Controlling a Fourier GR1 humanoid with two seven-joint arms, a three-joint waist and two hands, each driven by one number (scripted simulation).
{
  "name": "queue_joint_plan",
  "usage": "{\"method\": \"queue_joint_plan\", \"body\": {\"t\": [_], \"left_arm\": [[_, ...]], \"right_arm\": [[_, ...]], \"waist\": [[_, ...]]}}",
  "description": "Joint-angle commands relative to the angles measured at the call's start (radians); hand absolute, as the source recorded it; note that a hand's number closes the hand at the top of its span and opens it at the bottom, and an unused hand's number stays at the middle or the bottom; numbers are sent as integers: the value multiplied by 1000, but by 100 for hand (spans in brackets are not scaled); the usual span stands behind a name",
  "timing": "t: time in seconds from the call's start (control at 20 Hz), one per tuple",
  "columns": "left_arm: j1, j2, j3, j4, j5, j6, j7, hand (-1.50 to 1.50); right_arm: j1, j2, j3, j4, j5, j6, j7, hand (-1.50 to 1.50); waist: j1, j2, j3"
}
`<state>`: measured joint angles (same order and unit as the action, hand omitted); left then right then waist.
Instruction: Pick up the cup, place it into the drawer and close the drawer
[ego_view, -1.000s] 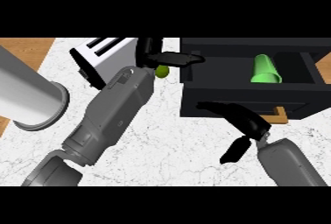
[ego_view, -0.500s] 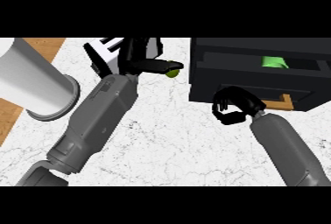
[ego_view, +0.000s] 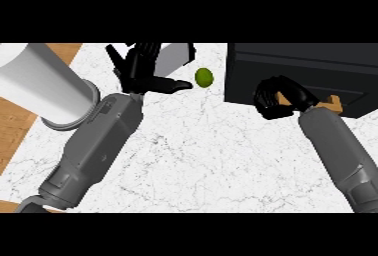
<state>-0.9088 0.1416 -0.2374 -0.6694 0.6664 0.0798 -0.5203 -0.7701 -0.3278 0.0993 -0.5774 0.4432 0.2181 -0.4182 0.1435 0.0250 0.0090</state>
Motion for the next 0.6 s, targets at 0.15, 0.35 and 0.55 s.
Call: {"method": "queue_joint_plan", "body": {"t": [0.15, 0.35, 0.55], "left_arm": [[36, 51, -7, -43, -1, -52, 16, -150], [60, 43, -17, -56, 0, -69, 16, -150], [72, 38, -27, -71, 1, -81, 28, -150]], "right_arm": [[-160, -102, -114, 86, -43, -31, 59, 150], [-175, -128, -126, 57, -64, 0, 66, 150], [-165, -144, -138, 36, -90, 37, 69, 150]], "waist": [[48, 18, -4], [63, 20, -5], [74, 19, -5]]}}
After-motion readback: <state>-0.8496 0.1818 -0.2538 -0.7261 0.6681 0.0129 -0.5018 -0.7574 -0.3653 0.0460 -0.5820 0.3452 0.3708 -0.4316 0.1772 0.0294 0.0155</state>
